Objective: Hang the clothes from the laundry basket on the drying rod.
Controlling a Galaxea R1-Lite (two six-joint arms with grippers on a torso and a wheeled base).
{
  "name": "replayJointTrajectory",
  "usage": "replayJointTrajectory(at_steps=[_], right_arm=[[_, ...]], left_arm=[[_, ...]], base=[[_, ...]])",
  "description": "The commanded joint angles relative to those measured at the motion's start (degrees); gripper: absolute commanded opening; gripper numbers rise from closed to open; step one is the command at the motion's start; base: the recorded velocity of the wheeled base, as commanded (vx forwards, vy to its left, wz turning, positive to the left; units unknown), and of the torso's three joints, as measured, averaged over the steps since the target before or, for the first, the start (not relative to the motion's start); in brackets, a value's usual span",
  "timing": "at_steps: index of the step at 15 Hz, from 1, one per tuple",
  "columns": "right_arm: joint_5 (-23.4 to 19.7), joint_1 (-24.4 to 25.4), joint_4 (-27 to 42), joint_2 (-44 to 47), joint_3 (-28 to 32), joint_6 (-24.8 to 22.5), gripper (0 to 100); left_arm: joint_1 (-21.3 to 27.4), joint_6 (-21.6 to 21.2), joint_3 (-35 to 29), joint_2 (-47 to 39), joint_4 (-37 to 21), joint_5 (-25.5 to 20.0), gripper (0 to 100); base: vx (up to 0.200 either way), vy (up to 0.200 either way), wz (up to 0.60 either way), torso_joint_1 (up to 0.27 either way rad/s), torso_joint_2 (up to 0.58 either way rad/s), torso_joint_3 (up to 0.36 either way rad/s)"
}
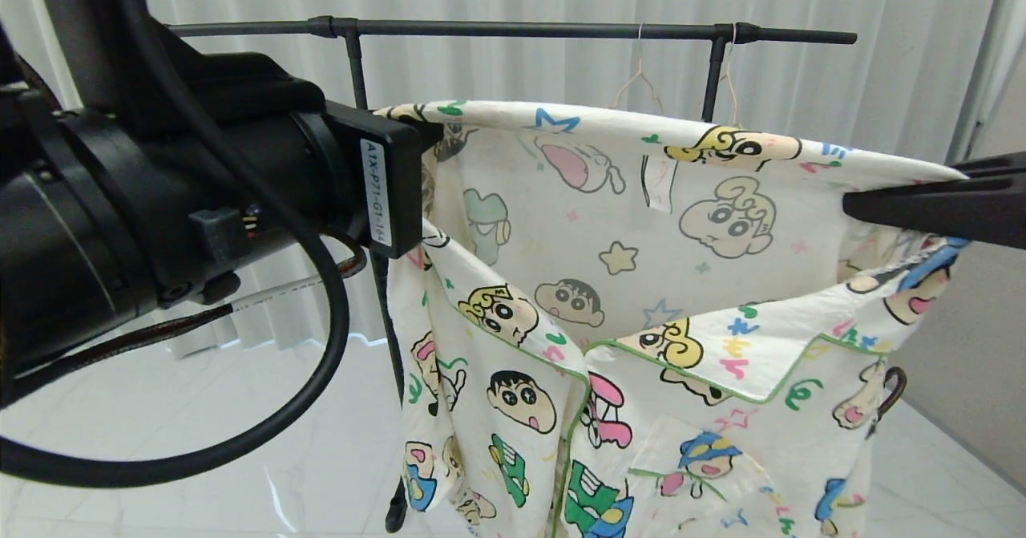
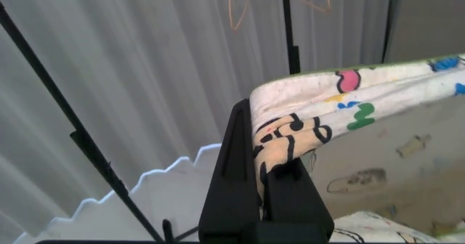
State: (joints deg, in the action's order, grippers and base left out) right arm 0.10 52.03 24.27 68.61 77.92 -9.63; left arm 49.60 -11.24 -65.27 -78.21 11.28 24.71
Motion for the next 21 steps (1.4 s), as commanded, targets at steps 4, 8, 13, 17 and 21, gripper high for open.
replayJointTrajectory(at_steps=[4, 8, 13, 17, 21], right_arm=[[-2.29, 7.38, 0.34, -1.46, -0.58, 0.05, 0], [3.42, 6.42, 0.34, -1.81, -2.42, 0.05, 0], [7.90, -2.20, -11.88, 4.96, -4.01, -0.48, 0], [8.96, -2.99, -32.45, 15.85, -3.92, -0.48, 0], [8.69, -2.20, -39.56, 19.28, -3.83, -1.09, 0]], left_arm=[[0.23, -0.19, -3.55, -2.03, -0.55, -2.03, 0], [-0.82, 0.52, -7.51, -1.68, -10.40, -2.12, 0], [-0.38, 10.19, -9.70, -1.24, -22.70, -3.44, 0], [5.86, 15.90, -7.15, 1.66, -25.25, -3.44, 0], [9.72, 15.99, -4.17, 6.94, -25.25, -8.54, 0]], base=[[0.000, 0.000, 0.00, 0.000, 0.00, 0.000], [0.000, 0.000, 0.00, 0.000, 0.00, 0.000], [0.000, 0.000, 0.00, 0.000, 0.00, 0.000], [0.000, 0.000, 0.00, 0.000, 0.00, 0.000], [0.000, 0.000, 0.00, 0.000, 0.00, 0.000]])
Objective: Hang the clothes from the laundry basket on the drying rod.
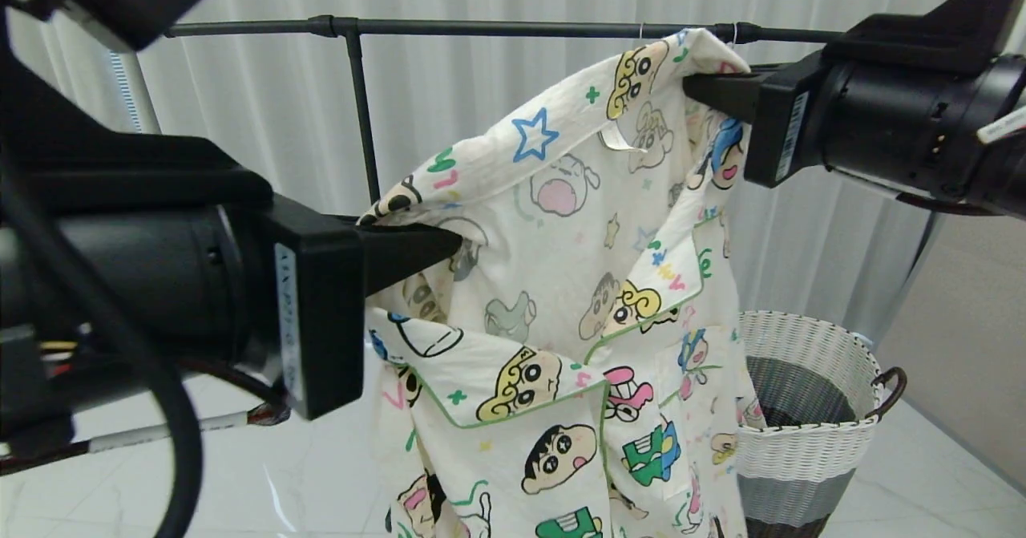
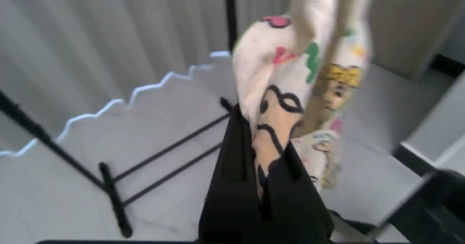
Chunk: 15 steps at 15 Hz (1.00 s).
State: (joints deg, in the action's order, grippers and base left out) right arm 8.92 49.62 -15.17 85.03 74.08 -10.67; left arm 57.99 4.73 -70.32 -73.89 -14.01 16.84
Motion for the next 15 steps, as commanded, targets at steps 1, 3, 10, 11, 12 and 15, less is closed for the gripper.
replayJointTrajectory(at_steps=[1, 3, 10, 11, 12, 15], right_arm=[[-0.13, 0.22, -0.22, 2.86, -0.17, -0.06, 0], [-0.05, 0.22, -0.22, 2.69, -0.17, -0.06, 0], [0.57, -4.70, 7.52, -5.31, -2.98, -1.02, 0], [0.31, -5.76, 9.10, -7.51, -3.77, -0.93, 0], [0.22, -5.76, 9.45, -9.62, -5.79, -0.85, 0], [0.39, -0.84, 9.36, -13.13, -12.73, -0.85, 0]], left_arm=[[2.21, 0.02, 1.15, 3.22, 0.03, -1.63, 0], [3.88, 0.02, 1.23, 3.49, 0.03, -2.25, 0], [-2.36, -9.12, 2.73, 2.61, 0.38, -1.81, 0], [-5.52, -11.59, 3.25, 1.55, 1.35, -1.81, 0], [-6.66, -11.76, 4.66, 0.06, 5.66, -1.81, 0], [-6.66, -12.90, 8.18, -4.86, 21.74, -1.28, 0]], base=[[0.000, 0.000, 0.00, 0.000, 0.00, 0.000], [0.000, 0.000, 0.00, 0.000, 0.00, 0.000], [0.000, 0.000, 0.00, 0.000, 0.00, 0.000], [0.000, 0.000, 0.00, 0.000, 0.00, 0.000], [0.000, 0.000, 0.00, 0.000, 0.00, 0.000], [0.000, 0.000, 0.00, 0.000, 0.00, 0.000]])
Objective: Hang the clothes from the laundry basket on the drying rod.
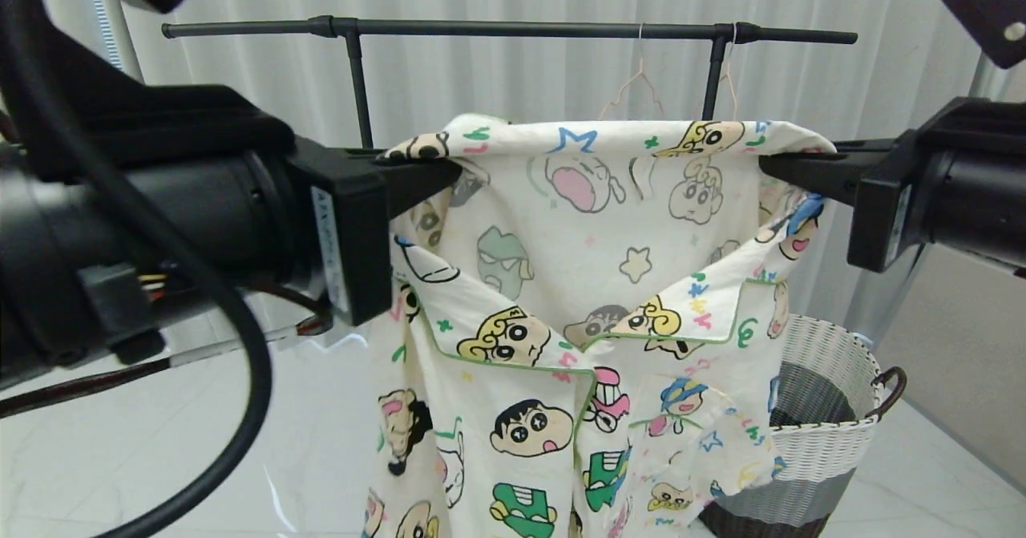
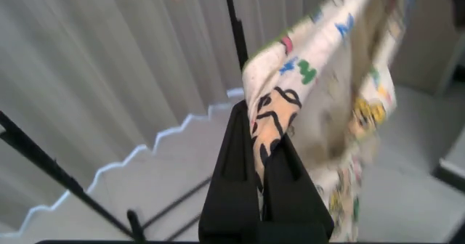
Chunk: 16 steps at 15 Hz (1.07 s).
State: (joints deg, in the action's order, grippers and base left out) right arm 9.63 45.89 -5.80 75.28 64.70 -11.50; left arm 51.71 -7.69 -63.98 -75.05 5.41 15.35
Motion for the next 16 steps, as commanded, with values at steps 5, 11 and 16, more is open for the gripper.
replayJointTrajectory(at_steps=[5, 11, 16], right_arm=[[0.48, 4.83, -0.09, -3.47, -4.05, -0.19, 0], [3.29, 3.86, -0.09, -3.65, -4.84, -0.19, 0], [3.29, 3.60, -0.26, -3.65, -4.58, -0.28, 0]], left_arm=[[-0.47, -2.94, 1.40, -3.97, 2.85, 0.65, 0], [-2.23, -3.12, 0.17, -3.53, 2.94, 3.90, 0], [-2.14, -4.17, 0.34, -3.27, 2.94, 5.22, 0]], base=[[0.000, 0.000, 0.00, 0.000, 0.00, 0.000], [0.000, 0.000, 0.00, 0.000, 0.00, 0.000], [0.000, 0.000, 0.00, 0.000, 0.00, 0.000]])
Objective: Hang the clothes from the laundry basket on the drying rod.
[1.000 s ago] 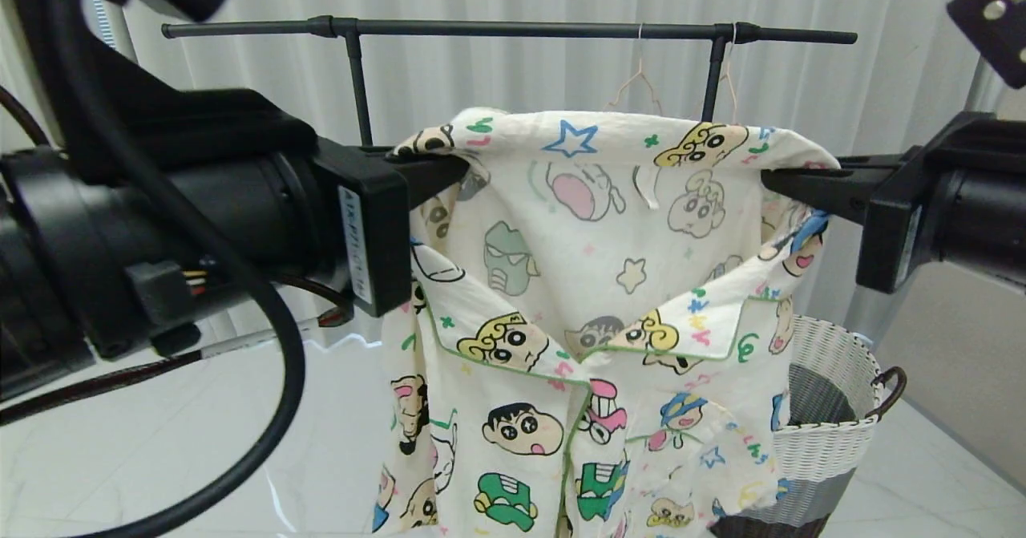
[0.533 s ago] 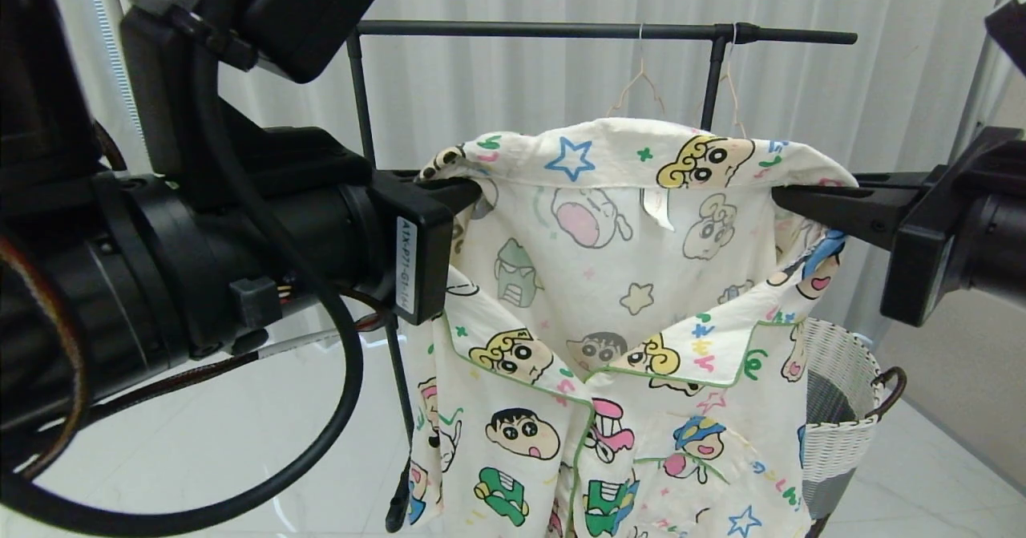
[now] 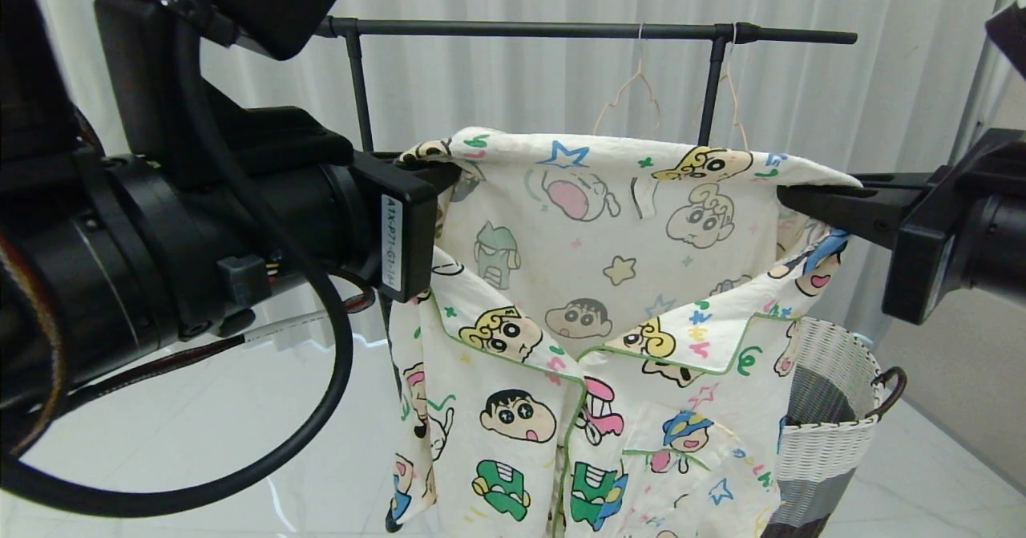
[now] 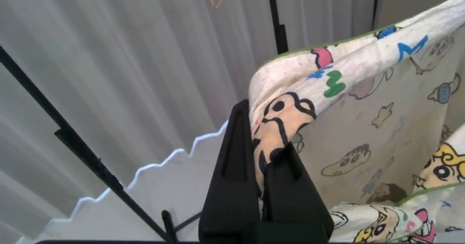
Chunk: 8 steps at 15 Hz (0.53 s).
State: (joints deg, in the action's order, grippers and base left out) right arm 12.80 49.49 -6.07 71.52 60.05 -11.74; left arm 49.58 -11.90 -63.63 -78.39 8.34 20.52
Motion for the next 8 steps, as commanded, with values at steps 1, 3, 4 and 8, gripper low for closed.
replayJointTrajectory(at_steps=[1, 3, 4, 8], right_arm=[[0.12, -0.01, 0.18, 0.02, -0.02, -0.04, 100], [0.03, 0.16, 0.36, -0.51, -0.37, -0.13, 100], [-0.14, 0.96, 0.36, -1.12, -1.34, -0.74, 100], [-1.73, 2.63, 0.36, -6.04, -6.53, -2.50, 100]], left_arm=[[-0.01, -0.23, -0.09, 0.07, 0.01, 0.05, 0], [-0.01, -0.85, 0.00, 0.07, 0.01, 0.05, 0], [-0.10, -1.20, 0.09, -0.01, 0.01, 0.31, 0], [-0.45, -1.20, 0.62, -0.28, 0.01, 6.47, 0]], base=[[0.000, 0.000, 0.00, 0.000, 0.00, 0.000], [0.000, 0.000, 0.00, 0.000, 0.00, 0.000], [0.000, 0.000, 0.00, 0.000, 0.00, 0.000], [0.000, 0.000, 0.00, 0.000, 0.00, 0.000]])
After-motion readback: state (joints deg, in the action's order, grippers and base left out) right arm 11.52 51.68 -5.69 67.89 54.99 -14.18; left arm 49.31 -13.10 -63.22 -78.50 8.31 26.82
